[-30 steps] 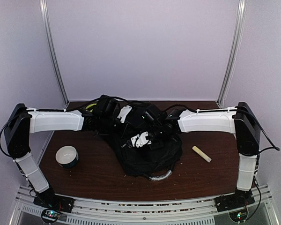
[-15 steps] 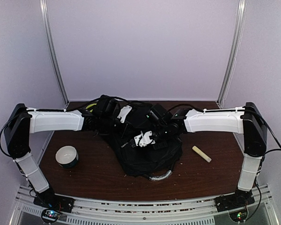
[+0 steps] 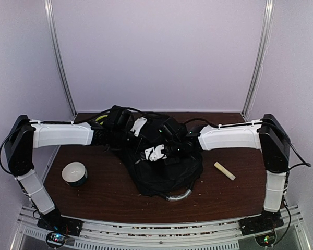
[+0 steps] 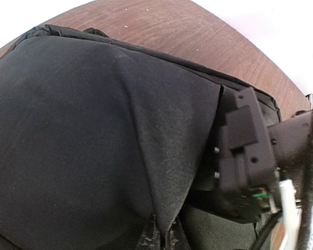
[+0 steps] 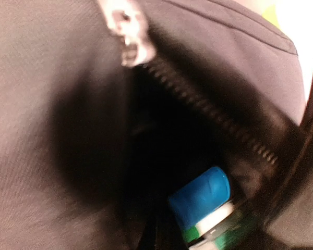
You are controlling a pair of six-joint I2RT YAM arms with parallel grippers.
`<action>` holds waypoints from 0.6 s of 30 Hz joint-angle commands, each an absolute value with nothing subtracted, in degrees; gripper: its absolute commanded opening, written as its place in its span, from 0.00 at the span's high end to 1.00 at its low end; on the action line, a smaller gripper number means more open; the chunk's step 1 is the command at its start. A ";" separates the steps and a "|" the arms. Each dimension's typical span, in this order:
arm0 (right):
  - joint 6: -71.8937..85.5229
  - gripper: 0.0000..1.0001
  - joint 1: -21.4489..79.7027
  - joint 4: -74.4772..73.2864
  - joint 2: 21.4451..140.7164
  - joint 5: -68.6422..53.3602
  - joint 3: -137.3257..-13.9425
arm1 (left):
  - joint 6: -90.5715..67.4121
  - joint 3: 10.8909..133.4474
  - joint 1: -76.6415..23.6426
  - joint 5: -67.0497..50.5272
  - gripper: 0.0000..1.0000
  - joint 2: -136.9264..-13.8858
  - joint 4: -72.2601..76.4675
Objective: Pack the student bag
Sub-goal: Adjust the pen in the lower front pocket of the bag.
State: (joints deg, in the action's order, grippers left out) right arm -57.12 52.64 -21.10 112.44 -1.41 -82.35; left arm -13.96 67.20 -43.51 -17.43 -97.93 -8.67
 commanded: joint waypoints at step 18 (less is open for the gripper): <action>-49.75 1.00 53.40 -5.46 108.05 5.45 -77.34 | -13.84 67.19 -43.77 -17.11 1.00 -95.07 -4.48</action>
State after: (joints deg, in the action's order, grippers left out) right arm -55.37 53.60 -5.48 114.10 7.44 -77.54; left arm -13.78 67.20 -43.07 -16.45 -97.06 -7.81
